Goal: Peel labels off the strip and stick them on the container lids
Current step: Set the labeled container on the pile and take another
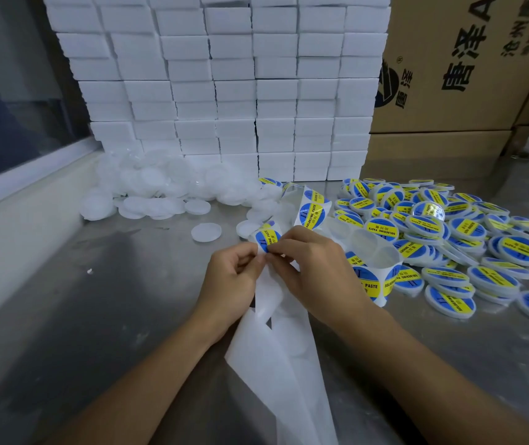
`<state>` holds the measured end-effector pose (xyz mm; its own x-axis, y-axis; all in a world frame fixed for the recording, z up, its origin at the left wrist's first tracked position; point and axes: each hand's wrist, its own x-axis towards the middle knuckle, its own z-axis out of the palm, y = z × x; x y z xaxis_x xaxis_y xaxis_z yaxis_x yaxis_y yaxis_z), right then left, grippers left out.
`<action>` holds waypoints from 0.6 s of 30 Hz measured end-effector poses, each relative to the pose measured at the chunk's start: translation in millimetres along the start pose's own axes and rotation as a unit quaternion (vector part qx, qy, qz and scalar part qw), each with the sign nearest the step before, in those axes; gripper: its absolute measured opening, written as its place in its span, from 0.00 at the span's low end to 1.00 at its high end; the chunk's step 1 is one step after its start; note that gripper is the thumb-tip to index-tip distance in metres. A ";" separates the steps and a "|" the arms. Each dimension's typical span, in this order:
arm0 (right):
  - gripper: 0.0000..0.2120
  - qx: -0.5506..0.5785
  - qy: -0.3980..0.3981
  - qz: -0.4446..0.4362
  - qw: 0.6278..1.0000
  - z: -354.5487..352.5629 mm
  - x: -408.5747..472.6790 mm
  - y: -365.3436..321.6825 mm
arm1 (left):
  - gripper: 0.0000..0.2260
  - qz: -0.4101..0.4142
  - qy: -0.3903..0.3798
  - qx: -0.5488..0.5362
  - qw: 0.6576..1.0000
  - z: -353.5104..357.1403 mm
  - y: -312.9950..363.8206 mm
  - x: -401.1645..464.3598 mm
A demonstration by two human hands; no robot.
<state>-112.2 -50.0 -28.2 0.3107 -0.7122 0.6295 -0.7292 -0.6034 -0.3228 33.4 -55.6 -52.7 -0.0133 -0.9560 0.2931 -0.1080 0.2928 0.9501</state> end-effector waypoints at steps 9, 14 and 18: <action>0.09 -0.016 0.015 0.010 1.000 0.3 1.7 0.4 | 0.08 0.027 -0.002 0.042 0.999 2.0 -0.2 1.4; 0.09 -0.003 0.017 0.023 1.000 -0.2 1.9 3.1 | 0.07 0.026 -0.006 0.033 0.999 1.8 1.6 -0.4; 0.08 0.016 0.032 0.028 0.999 2.5 2.1 4.6 | 0.07 0.020 -0.005 0.030 0.999 1.2 2.0 -0.1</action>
<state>-113.4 -55.1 -30.1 0.2288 -0.7219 0.6531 -0.7242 -0.5746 -0.3814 32.0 -55.0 -51.0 -0.0289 -0.9437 0.3295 -0.1661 0.3296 0.9294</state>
